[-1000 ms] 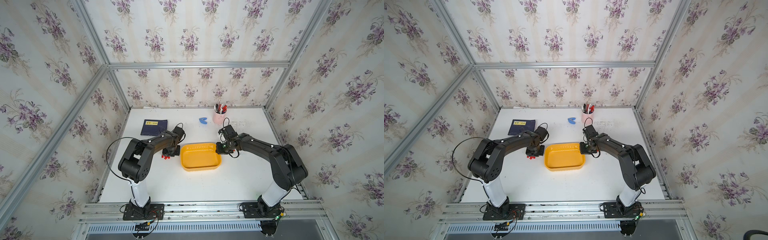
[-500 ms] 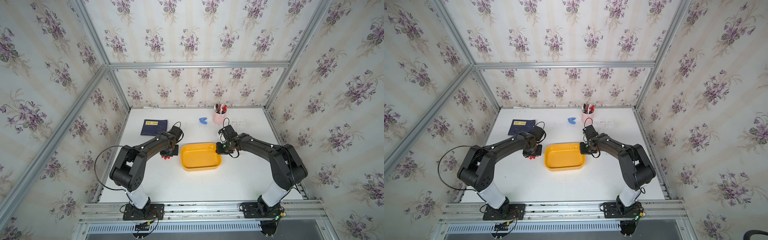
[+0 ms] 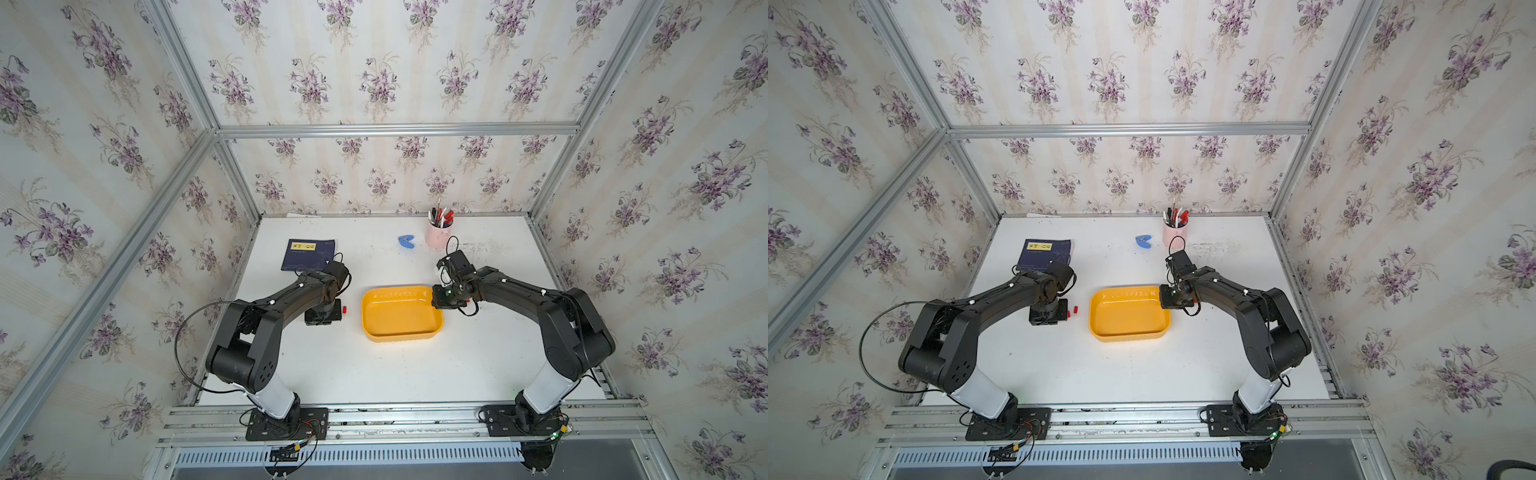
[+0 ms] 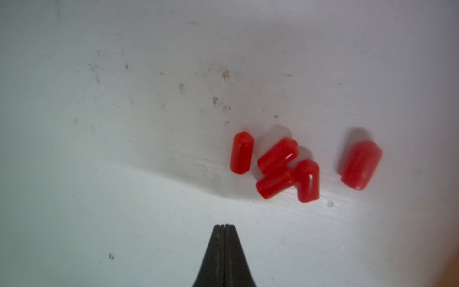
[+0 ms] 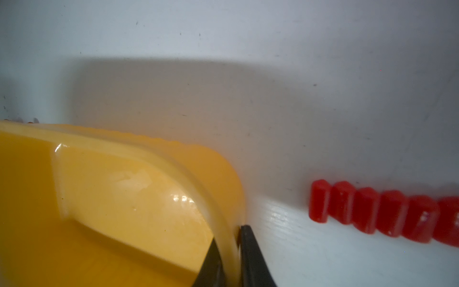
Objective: Take the screw protection sleeves out of the storage box
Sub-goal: Adjust the screw protection sleeve at the center of the board.
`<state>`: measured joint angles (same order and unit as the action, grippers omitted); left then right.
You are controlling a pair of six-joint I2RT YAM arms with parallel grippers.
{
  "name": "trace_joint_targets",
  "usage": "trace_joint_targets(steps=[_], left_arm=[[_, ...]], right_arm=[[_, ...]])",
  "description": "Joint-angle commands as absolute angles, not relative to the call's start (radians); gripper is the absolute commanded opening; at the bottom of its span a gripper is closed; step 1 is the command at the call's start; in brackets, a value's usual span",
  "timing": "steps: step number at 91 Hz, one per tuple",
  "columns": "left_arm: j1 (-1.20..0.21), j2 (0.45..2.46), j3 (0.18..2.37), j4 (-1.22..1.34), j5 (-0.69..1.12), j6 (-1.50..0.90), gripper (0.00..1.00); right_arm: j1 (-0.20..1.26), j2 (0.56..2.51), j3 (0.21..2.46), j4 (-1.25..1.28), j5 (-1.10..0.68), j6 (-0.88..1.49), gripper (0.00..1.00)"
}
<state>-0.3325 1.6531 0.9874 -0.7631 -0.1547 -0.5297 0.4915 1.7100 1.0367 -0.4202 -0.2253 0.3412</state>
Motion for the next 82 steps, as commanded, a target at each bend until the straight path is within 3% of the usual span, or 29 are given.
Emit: trace_joint_targets(steps=[1,82], left_arm=[[-0.331,1.668,0.993,-0.716,-0.134,-0.52,0.04],[-0.382,1.701,0.984,-0.644,-0.142,-0.548,0.06]], right_arm=[[0.492,1.713,1.037,-0.426,-0.229,0.344,0.15],[0.493,1.693,1.051,-0.442,-0.217,0.345,0.18]])
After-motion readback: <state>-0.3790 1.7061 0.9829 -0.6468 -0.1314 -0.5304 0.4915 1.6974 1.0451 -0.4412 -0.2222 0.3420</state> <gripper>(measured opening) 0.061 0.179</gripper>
